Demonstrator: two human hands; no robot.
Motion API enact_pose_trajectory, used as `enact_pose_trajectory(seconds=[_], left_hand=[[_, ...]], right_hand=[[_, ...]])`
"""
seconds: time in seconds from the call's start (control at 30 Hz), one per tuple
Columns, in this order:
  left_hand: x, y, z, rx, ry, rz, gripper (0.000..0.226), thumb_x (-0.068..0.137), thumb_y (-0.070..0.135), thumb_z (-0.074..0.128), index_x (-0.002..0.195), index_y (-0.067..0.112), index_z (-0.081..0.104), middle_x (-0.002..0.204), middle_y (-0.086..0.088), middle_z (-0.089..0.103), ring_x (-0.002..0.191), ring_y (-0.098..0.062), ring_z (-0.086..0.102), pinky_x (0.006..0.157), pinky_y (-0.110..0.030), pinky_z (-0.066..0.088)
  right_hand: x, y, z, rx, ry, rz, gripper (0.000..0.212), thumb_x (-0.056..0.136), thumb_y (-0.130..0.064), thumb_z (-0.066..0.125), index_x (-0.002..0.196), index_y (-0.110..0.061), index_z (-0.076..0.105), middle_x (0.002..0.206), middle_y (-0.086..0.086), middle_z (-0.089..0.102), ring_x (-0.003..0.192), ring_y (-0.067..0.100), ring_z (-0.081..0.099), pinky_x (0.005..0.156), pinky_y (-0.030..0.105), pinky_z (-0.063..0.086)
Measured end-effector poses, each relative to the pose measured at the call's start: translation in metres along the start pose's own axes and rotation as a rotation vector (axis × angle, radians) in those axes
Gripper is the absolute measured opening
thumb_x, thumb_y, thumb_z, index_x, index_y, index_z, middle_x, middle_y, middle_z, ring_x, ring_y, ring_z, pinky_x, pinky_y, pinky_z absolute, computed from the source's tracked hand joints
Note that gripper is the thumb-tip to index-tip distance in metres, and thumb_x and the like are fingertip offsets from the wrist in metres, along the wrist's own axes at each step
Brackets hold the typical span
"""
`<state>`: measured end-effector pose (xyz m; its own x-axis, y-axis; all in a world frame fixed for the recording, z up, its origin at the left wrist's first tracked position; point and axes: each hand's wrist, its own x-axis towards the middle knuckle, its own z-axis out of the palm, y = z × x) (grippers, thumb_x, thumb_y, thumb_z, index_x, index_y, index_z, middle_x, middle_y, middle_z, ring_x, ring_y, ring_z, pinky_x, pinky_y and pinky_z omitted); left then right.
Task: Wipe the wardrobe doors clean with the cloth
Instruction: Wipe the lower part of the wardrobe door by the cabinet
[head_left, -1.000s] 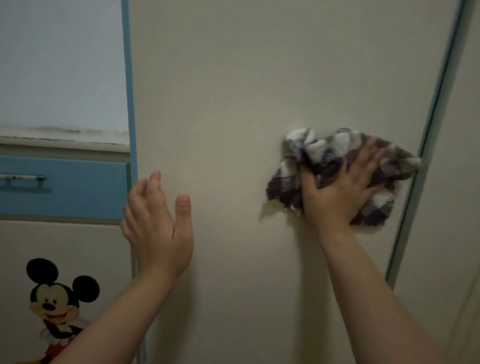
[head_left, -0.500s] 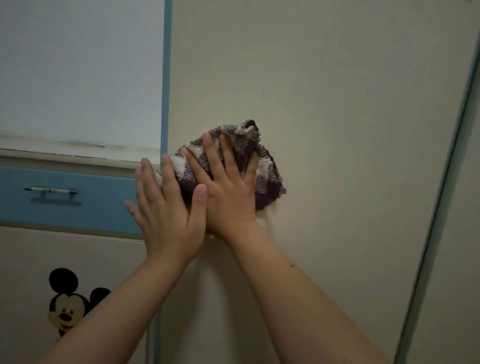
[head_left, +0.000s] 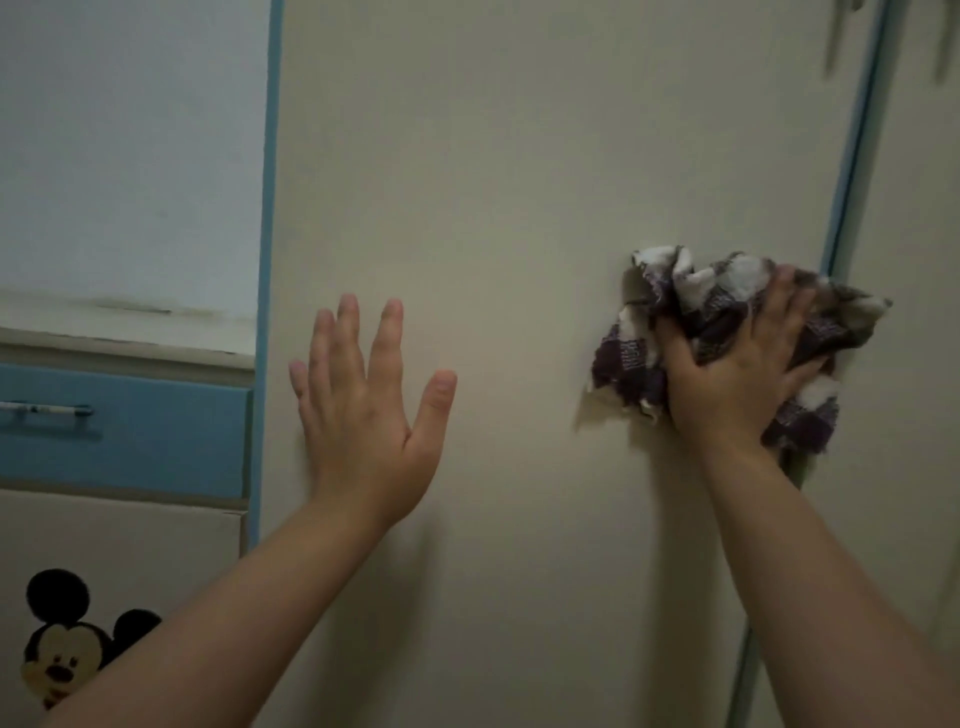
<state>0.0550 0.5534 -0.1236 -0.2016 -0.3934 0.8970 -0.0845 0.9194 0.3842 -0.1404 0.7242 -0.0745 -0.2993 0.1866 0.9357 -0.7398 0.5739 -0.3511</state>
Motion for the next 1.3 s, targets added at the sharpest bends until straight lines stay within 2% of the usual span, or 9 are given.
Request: enact_pose_trajectory(seconds=[0.13,0.3,0.47,0.57,0.67,0.77,1.0,1.13,1.3], left_hand=[[0.025,0.038,0.01,-0.051,-0.037,0.109,0.069,0.081,0.049,0.035,0.136,0.009,0.038,0.146,-0.019,0.03,0.138,-0.035,0.019,0.11,-0.047,0.014],[0.076,0.088,0.019,-0.146,0.011,0.271,0.049,0.079,0.033,0.049,0.115,0.002,0.058,0.121,-0.021,0.054,0.118,-0.041,0.045,0.101,-0.048,0.034],[0.149,0.138,0.016,-0.224,-0.016,0.275,0.044,0.078,0.031,0.05,0.109,0.002,0.061,0.113,-0.017,0.057,0.108,-0.036,0.05,0.097,-0.034,0.032],[0.187,0.162,0.012,-0.255,-0.043,0.268,0.042,0.078,0.029,0.05,0.106,0.0,0.061,0.11,-0.018,0.058,0.104,-0.036,0.05,0.096,-0.028,0.031],[0.225,0.184,0.001,-0.315,-0.081,0.241,0.042,0.078,0.028,0.049,0.106,-0.001,0.059,0.111,-0.018,0.056,0.105,-0.031,0.049,0.096,-0.027,0.033],[0.265,0.206,-0.015,-0.379,-0.147,0.215,0.046,0.08,0.033,0.048,0.112,0.0,0.056,0.115,-0.015,0.053,0.108,-0.027,0.048,0.097,-0.025,0.034],[0.339,0.266,-0.048,-0.461,-0.334,0.178,0.061,0.073,0.05,0.052,0.128,0.026,0.042,0.132,-0.001,0.044,0.124,-0.012,0.039,0.102,-0.012,0.027],[0.374,0.305,-0.059,-0.558,-0.425,0.152,0.046,0.07,0.035,0.063,0.116,0.032,0.054,0.124,0.004,0.052,0.118,-0.005,0.046,0.092,-0.004,0.029],[0.39,0.327,-0.065,-0.67,-0.422,0.105,0.009,0.077,0.024,0.057,0.076,0.024,0.065,0.091,0.014,0.059,0.087,-0.001,0.055,0.078,-0.016,0.043]], right_hand=[[0.009,-0.013,0.003,0.057,0.013,0.027,0.085,0.078,-0.062,0.042,0.146,-0.015,0.021,0.156,0.009,0.013,0.143,0.029,0.005,0.106,0.068,0.001],[0.046,-0.037,0.003,0.111,-0.003,-0.222,0.065,0.083,-0.04,0.048,0.134,-0.001,0.043,0.145,0.021,0.034,0.136,0.037,0.024,0.098,0.07,0.026],[0.111,-0.066,0.0,0.121,-0.034,-0.364,0.069,0.065,-0.01,0.059,0.132,0.0,0.045,0.14,0.025,0.04,0.132,0.04,0.031,0.093,0.063,0.039],[0.15,-0.086,-0.004,0.157,-0.01,-0.454,0.052,0.074,-0.009,0.052,0.126,-0.002,0.052,0.133,0.022,0.048,0.128,0.036,0.04,0.094,0.055,0.043],[0.192,-0.101,-0.014,0.116,0.053,-0.529,0.037,0.081,-0.013,0.052,0.115,-0.005,0.064,0.111,0.02,0.064,0.105,0.034,0.059,0.077,0.046,0.049],[0.236,-0.115,-0.028,0.197,0.091,-0.487,0.029,0.084,-0.017,0.056,0.109,-0.007,0.067,0.094,0.016,0.067,0.077,0.031,0.061,0.062,0.039,0.049],[0.322,-0.151,-0.08,0.358,-0.036,-0.132,0.047,0.065,-0.022,0.05,0.105,-0.003,0.068,0.09,0.011,0.065,0.079,0.026,0.062,0.067,0.033,0.05],[0.356,-0.167,-0.109,0.507,-0.129,0.055,0.053,0.067,-0.026,0.048,0.114,-0.007,0.063,0.099,0.0,0.057,0.092,0.021,0.059,0.08,0.027,0.047],[0.365,-0.164,-0.141,0.619,-0.329,-0.06,0.055,0.077,-0.035,0.051,0.124,-0.007,0.057,0.115,0.007,0.052,0.112,0.02,0.05,0.095,0.033,0.042]])
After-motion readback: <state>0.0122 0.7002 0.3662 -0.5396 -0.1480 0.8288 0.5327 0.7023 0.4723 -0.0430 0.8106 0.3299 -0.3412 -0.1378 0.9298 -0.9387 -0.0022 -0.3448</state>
